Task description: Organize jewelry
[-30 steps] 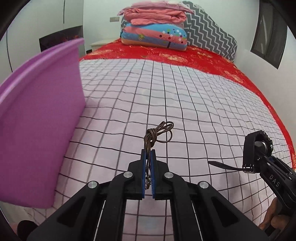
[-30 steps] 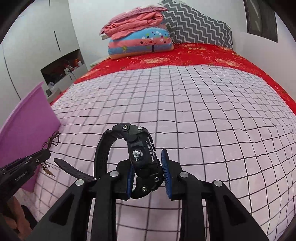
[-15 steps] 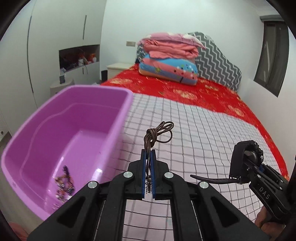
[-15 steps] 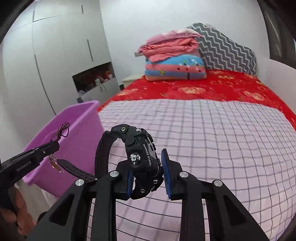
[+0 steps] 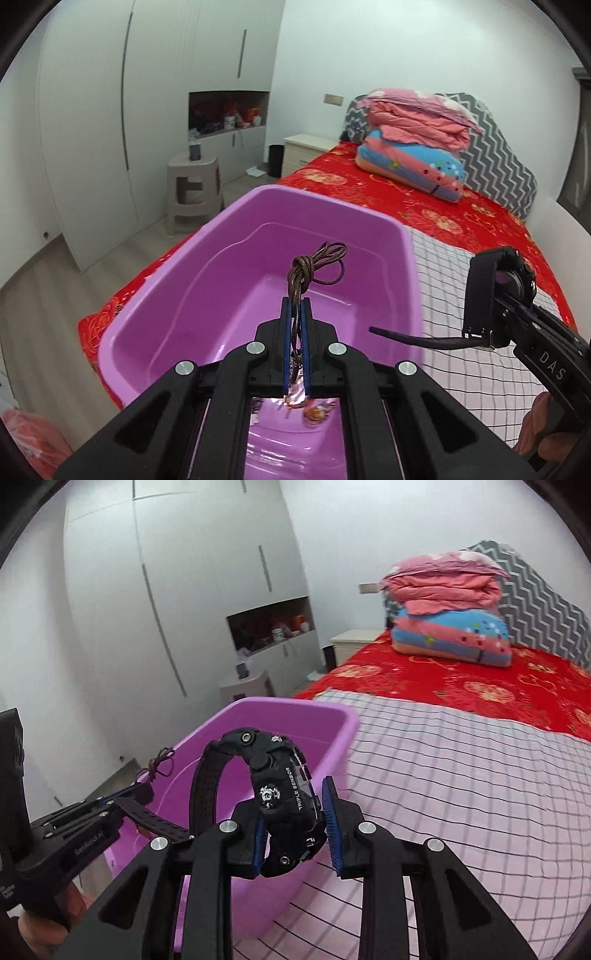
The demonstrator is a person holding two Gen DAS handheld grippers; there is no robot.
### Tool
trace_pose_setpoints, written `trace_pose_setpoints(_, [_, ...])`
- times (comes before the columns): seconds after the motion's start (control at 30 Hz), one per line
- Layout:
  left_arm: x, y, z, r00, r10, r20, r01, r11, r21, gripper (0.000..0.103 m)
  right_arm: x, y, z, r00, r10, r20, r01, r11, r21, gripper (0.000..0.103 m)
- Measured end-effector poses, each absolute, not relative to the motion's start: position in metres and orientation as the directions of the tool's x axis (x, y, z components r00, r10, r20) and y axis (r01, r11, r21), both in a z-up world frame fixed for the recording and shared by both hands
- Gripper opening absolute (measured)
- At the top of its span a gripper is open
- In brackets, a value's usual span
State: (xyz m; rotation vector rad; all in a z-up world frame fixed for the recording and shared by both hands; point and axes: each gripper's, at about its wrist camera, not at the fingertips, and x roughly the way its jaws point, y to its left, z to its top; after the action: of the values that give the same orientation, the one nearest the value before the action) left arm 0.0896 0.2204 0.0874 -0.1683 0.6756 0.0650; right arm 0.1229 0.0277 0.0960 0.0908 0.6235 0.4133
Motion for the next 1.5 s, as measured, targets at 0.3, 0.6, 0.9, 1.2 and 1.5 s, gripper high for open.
trace_pose_setpoints(0.3, [0.105,0.263,0.057,0.708,0.025,-0.706,-0.19,0.969,-0.156,0.005,0.156,0.093,0.082,0.645,0.409,-0.646,-0.416,0.897,0.153,0.026])
trace_pose_setpoints(0.6, [0.122,0.271,0.04,0.645,0.047,-0.763,-0.239,0.961,-0.142,0.007,0.186,0.109,0.062,0.583,0.363,-0.727,-0.413,0.903,0.12,0.031])
trace_pose_setpoints(0.9, [0.106,0.275,0.058,0.664,0.154,-0.732,-0.322,0.942,-0.093,0.095,0.181,0.093,0.079,0.634,0.34,-0.694,-0.384,0.918,0.099,0.059])
trace_pose_setpoints(1.2, [0.102,0.271,0.055,0.594,0.144,-0.792,-0.352,0.931,-0.095,0.097,0.168,0.074,0.079,0.623,0.348,-0.7,-0.362,0.922,0.136,0.059])
trace_pose_setpoints(1.5, [0.091,0.257,0.064,0.597,0.154,-0.787,-0.34,0.937,-0.074,0.097,0.153,0.062,0.081,0.629,0.354,-0.692,-0.353,0.923,0.152,0.062])
